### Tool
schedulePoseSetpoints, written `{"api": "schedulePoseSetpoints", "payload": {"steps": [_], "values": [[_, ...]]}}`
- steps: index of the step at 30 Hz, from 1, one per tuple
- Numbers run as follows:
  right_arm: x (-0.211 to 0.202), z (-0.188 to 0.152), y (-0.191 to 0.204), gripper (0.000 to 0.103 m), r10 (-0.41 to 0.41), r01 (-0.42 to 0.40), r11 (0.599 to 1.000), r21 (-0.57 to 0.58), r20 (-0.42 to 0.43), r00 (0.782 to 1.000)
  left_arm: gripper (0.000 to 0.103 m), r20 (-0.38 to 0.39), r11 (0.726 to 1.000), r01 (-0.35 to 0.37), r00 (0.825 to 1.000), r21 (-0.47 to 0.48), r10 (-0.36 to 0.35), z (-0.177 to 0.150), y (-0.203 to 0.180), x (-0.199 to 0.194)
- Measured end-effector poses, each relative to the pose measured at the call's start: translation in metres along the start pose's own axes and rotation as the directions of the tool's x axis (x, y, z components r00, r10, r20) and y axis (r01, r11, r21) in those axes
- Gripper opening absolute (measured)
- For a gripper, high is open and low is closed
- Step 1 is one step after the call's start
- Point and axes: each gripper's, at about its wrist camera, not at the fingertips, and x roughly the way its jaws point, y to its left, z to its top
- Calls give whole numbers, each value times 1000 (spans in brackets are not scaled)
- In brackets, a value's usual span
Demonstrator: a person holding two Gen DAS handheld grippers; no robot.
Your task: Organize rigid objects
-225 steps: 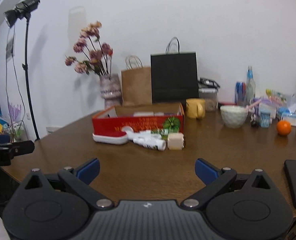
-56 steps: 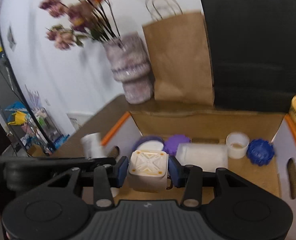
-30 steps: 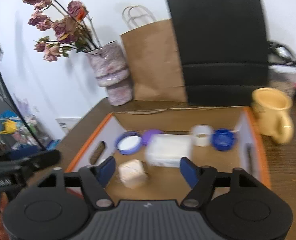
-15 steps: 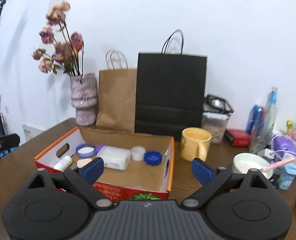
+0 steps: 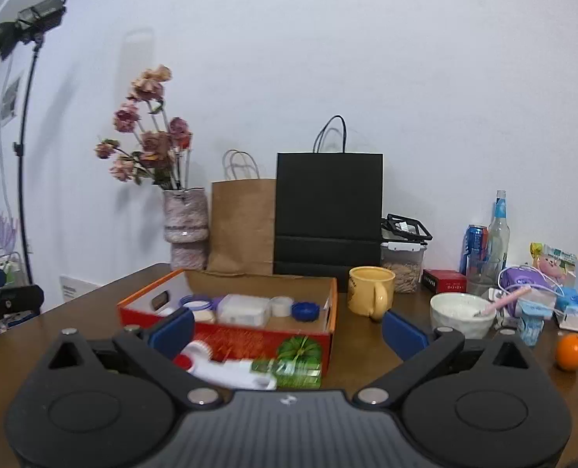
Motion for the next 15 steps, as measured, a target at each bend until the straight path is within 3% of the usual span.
{"api": "schedulePoseSetpoints", "payload": {"steps": [6,9,15], "values": [[-61,-36,7,103,17,-16,998,64,-24,1000,103,13,999,34,999,-26,-33,-25,5,-68],[-92,-51,9,103,16,-14,995,97,-20,1000,103,32,1000,15,999,-22,-14,-35,11,-99],[-141,-78,20,103,-1,1,999,51,-4,1000,103,33,1000,-12,999,11,12,-54,13,-143]]}}
